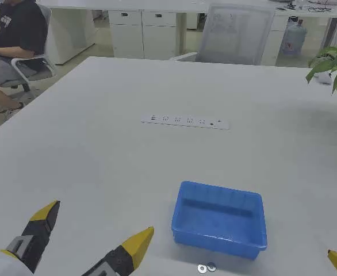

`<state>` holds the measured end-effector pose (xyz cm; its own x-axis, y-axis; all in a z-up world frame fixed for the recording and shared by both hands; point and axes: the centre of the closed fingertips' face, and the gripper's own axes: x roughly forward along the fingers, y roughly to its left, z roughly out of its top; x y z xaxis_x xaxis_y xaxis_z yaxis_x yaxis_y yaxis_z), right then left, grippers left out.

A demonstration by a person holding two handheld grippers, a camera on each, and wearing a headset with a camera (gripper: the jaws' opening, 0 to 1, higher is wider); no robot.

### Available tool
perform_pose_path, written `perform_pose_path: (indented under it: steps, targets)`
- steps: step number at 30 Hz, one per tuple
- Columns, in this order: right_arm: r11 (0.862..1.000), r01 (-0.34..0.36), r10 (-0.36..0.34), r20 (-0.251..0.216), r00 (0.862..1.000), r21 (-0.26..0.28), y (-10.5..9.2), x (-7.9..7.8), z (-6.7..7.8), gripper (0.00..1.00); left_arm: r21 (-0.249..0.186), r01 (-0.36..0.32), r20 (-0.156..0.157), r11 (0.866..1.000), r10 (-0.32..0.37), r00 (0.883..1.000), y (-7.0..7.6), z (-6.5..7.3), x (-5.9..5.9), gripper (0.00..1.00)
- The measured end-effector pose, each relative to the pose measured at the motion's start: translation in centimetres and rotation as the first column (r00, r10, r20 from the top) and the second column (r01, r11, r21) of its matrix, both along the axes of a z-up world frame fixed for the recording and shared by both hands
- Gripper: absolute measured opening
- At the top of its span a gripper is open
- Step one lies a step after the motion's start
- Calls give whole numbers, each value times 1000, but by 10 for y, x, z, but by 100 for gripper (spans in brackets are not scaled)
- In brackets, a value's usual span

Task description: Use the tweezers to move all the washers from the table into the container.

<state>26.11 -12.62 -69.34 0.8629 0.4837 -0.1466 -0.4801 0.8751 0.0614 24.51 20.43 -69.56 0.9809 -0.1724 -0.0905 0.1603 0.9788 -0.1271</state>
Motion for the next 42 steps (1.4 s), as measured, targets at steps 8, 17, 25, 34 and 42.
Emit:
perform_pose_path:
  steps: [8,17,25,34,42]
  targets:
    - [1000,-4,4,-3,1000,-2,0,-1,-1,80,2,0,-7,1000,0,1000,0,-1,0,94]
    - [1000,-6,6,-6,1000,-7,-1,0,-1,80,4,1,-12,1000,-1,1000,-1,-2,0,94]
    - [1000,-10,10,-10,1000,-12,0,0,-2,79,4,0,-14,1000,0,1000,0,-2,0,94]
    - [1000,-18,17,-13,1000,-17,3,0,-2,79,4,8,-15,1000,-8,1000,-2,-2,0,94]
    - [999,-24,24,-11,1000,-24,5,0,-2,79,6,14,-19,1000,-14,1000,-3,-3,0,93]
